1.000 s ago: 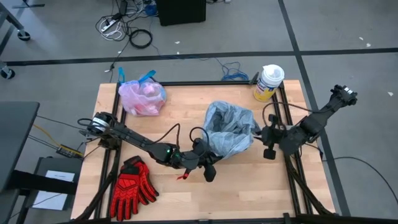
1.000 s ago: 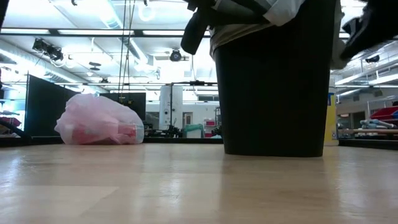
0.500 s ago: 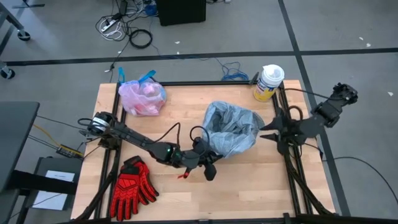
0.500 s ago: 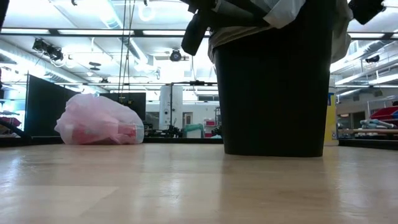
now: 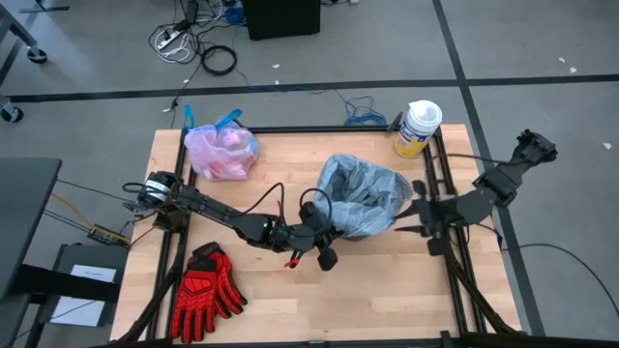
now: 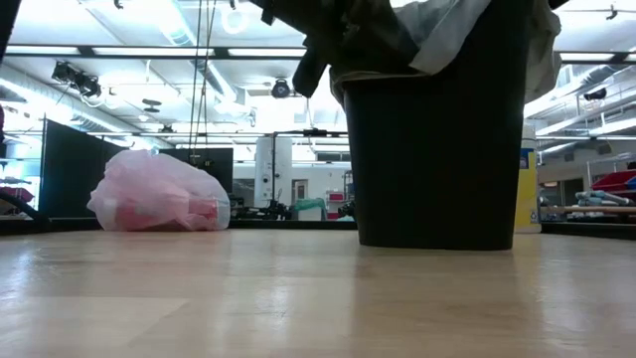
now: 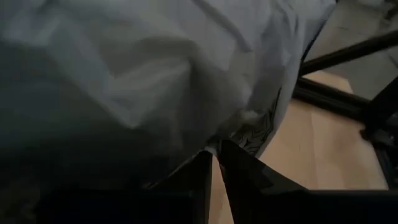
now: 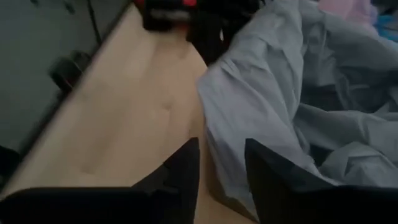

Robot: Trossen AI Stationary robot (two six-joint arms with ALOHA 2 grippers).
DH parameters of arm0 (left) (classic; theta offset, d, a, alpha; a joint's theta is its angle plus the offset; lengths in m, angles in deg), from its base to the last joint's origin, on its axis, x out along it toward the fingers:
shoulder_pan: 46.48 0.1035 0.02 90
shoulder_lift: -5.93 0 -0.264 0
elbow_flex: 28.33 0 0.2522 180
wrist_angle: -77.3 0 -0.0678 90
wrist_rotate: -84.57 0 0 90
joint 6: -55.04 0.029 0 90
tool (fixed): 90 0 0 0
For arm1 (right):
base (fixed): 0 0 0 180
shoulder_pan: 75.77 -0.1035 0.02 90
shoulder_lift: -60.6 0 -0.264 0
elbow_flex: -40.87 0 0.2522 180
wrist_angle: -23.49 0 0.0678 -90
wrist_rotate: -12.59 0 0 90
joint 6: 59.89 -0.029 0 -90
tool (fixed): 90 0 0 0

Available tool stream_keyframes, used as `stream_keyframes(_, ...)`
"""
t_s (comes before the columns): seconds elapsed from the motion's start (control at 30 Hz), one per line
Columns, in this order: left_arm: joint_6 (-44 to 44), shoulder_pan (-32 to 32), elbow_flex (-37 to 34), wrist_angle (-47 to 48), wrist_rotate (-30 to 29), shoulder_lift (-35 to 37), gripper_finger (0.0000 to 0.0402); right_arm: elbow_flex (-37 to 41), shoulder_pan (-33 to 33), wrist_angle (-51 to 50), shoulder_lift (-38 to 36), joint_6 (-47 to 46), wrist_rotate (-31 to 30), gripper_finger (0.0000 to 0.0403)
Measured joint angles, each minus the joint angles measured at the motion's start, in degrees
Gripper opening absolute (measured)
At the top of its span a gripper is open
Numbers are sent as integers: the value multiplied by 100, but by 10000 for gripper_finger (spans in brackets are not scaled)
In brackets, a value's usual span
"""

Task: Place trash/remove bag and relplace
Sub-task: Put the gray trash bag into the trash bin

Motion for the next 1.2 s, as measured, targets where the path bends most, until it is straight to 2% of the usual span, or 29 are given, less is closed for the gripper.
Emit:
stream_keyframes(0.17,294,9,0,22,1,0,44,0,31,44,383,588,-394,157)
stream_keyframes(0.3,321,11,0,244,145,0,44,0,38,458,403,904,-664,194)
stream_keyframes(0.4,664,-2,0,474,388,2,44,0,154,575,347,924,-659,212)
stream_keyframes(0.47,989,-35,0,521,424,2,44,0,308,389,346,899,-504,216)
stream_keyframes(0.67,1505,-44,0,535,433,2,44,0,985,180,382,667,485,211)
stream_keyframes(0.77,1507,-4,0,535,407,2,44,0,1268,304,382,629,862,198)
stream_keyframes(0.87,1519,28,0,506,375,2,44,0,1458,344,386,519,1117,168)
stream_keyframes(0.97,1518,49,0,504,331,2,44,0,1542,333,386,412,1298,115)
stream_keyframes(1.1,1526,55,0,506,300,2,44,0,1559,330,386,410,1451,22)
stream_keyframes(1.2,1522,55,0,513,186,2,44,0,1559,361,381,342,1423,8)
